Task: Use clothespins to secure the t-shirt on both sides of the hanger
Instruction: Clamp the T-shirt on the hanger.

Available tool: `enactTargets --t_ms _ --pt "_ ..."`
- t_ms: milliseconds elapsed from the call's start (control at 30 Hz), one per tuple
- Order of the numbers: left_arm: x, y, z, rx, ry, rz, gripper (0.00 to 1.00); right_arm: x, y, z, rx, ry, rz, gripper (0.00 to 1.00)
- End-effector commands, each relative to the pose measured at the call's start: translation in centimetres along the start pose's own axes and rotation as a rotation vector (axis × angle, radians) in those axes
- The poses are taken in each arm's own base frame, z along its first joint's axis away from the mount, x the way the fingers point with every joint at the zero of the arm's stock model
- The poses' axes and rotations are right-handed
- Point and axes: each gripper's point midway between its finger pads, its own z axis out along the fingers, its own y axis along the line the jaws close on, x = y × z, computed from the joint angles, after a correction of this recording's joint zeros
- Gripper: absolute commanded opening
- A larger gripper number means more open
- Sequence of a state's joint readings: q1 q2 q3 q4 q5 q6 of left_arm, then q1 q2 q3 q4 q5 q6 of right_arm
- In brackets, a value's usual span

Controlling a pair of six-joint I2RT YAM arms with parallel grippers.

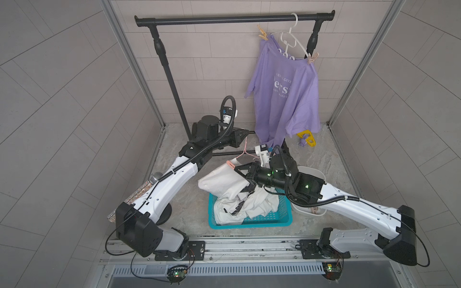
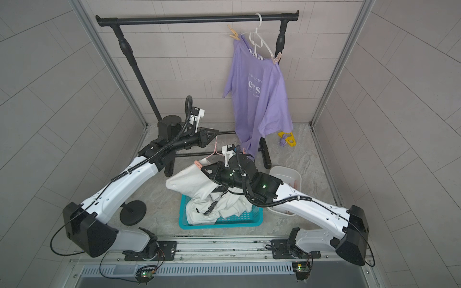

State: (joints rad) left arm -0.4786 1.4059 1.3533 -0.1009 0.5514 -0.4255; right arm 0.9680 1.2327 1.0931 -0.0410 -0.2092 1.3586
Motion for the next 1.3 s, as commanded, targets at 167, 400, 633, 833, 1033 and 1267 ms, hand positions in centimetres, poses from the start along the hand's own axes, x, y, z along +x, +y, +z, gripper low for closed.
enactTargets --t_ms 167,400,633,833,1033,1267 --pt "-2.1 -1.7 -1.1 0.033 -0.086 0.071 0.00 1.2 0.5 -0.1 -0.024 0.010 0.035 0.00" --pt "-2.1 -1.8 -1.3 0.032 -0.086 0.076 0.00 1.8 -0.3 0.4 -0.020 0.009 0.053 0.00" --pt "-1.8 -2.2 -1.7 0.031 -0.084 0.076 0.00 1.6 -0.7 1.3 -0.021 -0.005 0.052 0.00" --pt "-1.3 -2.0 -1.9 0.022 -0.074 0.072 0.00 1.4 -0.5 1.6 -0.030 -0.017 0.045 0.00" --pt "-1.5 -2.5 -2.0 0.031 -0.079 0.074 0.00 1.4 -0.7 2.3 -0.025 -0.018 0.046 0.00" --pt "-1.1 -3.0 -1.9 0.040 -0.068 0.071 0.00 0.9 -0.6 2.8 -0.026 -0.040 0.041 0.00"
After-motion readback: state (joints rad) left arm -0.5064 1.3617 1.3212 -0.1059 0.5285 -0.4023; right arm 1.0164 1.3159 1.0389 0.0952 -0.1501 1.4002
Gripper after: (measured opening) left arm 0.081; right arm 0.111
